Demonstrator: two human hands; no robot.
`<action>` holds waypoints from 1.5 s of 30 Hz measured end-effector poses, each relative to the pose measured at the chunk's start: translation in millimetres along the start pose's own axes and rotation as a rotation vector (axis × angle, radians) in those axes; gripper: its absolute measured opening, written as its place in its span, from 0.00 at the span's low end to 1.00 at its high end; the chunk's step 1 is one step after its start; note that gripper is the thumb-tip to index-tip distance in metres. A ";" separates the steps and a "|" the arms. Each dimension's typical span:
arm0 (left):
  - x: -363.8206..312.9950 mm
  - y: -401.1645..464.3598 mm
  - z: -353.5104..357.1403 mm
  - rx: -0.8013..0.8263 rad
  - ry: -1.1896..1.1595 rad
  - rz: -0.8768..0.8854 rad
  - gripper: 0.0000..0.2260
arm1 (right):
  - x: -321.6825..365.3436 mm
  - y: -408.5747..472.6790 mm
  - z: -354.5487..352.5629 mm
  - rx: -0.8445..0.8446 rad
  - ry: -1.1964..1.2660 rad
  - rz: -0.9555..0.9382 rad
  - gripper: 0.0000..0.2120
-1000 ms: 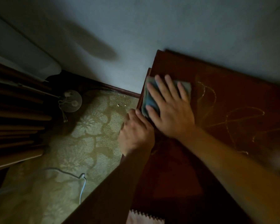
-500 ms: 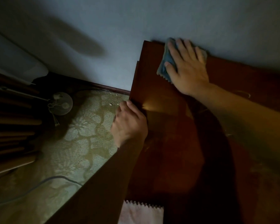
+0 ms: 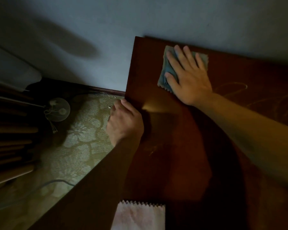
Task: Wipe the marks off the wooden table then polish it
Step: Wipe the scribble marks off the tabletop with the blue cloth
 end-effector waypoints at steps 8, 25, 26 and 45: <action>-1.8 -1.4 -3.6 -0.021 -0.012 0.008 0.23 | 60.3 -139.0 9.1 -0.006 0.069 -0.096 0.30; -5.5 -3.0 -6.3 -0.035 0.037 0.005 0.22 | 61.3 -146.0 12.2 -0.005 0.046 -0.016 0.31; -5.6 -2.9 -5.9 -0.034 0.046 0.003 0.22 | 65.4 -153.4 13.0 -0.004 0.051 -0.070 0.31; -5.3 -2.2 -5.5 -0.072 0.082 0.009 0.23 | 55.7 -149.3 8.0 -0.022 0.100 -0.060 0.32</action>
Point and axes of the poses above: each hand's wrist, its own y-axis towards the middle knuckle, its own z-axis out of the palm, x = y × z, the point moved 5 cm from there along y, towards the middle knuckle, and after that the axes turned 10 degrees about -x, right-handed, at the moved point
